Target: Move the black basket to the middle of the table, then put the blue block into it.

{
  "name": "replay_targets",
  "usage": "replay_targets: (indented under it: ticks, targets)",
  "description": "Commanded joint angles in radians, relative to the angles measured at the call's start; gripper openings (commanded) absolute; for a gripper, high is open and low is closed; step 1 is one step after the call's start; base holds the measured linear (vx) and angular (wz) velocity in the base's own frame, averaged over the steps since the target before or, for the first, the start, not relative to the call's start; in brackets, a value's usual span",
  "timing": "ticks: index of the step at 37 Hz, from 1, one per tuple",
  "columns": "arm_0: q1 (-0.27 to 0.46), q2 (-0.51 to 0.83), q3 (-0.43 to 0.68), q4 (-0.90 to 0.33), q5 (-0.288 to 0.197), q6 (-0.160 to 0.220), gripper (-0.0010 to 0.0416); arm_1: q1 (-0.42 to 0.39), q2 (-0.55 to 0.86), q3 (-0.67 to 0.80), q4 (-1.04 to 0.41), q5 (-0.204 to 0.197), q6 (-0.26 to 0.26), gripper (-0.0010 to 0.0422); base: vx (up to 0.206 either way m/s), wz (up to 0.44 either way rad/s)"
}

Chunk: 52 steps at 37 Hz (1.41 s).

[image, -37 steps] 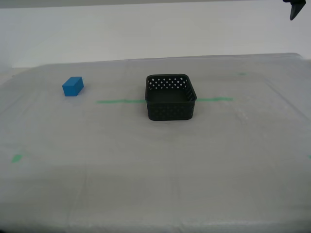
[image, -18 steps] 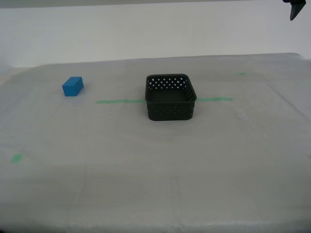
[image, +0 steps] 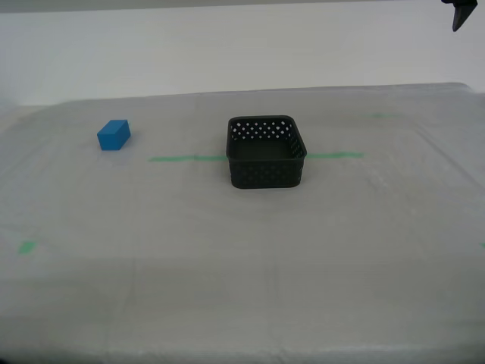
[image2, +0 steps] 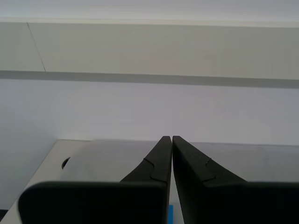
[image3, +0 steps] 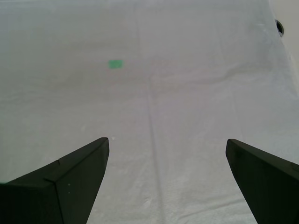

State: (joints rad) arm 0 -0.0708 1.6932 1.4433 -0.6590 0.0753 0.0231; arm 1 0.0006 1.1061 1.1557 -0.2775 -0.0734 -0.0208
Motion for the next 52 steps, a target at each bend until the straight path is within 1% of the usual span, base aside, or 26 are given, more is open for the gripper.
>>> replay_targets:
  ticks: [1, 4, 10, 13, 22, 31, 36, 39, 46, 52]
  targets:
    - [0.0, 0.0, 0.001, 0.001, -0.003, -0.001, 0.035, 0.0, 0.039, 0.051, -0.085, 0.014, 0.002, 0.0, 0.0, 0.0]
    - [0.0, 0.0, 0.001, 0.0, -0.003, -0.001, 0.035, 0.0, 0.074, 0.1, -0.167, 0.019, 0.002, 0.0, 0.0, 0.0]
    - [0.0, 0.0, 0.001, 0.001, -0.003, -0.001, 0.035, -0.001, 0.163, 0.197, -0.31, 0.07, 0.002, 0.0, 0.0, 0.0]
    - [0.0, 0.0, 0.001, 0.001, -0.003, -0.001, 0.035, -0.001, 0.204, 0.239, -0.368, 0.082, 0.002, 0.0, 0.0, 0.0]
    - [0.0, 0.0, 0.001, 0.001, -0.003, -0.001, 0.035, -0.001, 0.291, 0.328, -0.515, 0.083, 0.001, 0.0, 0.0, 0.0]
    - [0.0, 0.0, 0.001, 0.0, -0.003, 0.0, 0.035, -0.001, 0.315, 0.341, -0.57, 0.09, -0.028, 0.0, 0.0, 0.0]
    - [0.0, 0.0, 0.001, 0.0, -0.003, 0.0, 0.0351, -0.001, 0.313, 0.341, -0.578, 0.089, -0.08, 0.0, 0.0, 0.0]
    - [0.0, 0.0, 0.001, 0.0, -0.003, 0.0, 0.035, -0.001, 0.313, 0.341, -0.592, 0.091, -0.1, 0.0, 0.0, 0.0]
    - [0.0, 0.0, 0.001, 0.0, -0.003, -0.001, 0.035, -0.001, 0.313, 0.341, -0.613, 0.091, -0.105, 0.0, 0.0, 0.0]
    - [0.0, 0.0, 0.001, 0.0, -0.003, 0.0, 0.0351, -0.001, 0.313, 0.341, -0.62, 0.092, -0.138, 0.0, 0.0, 0.0]
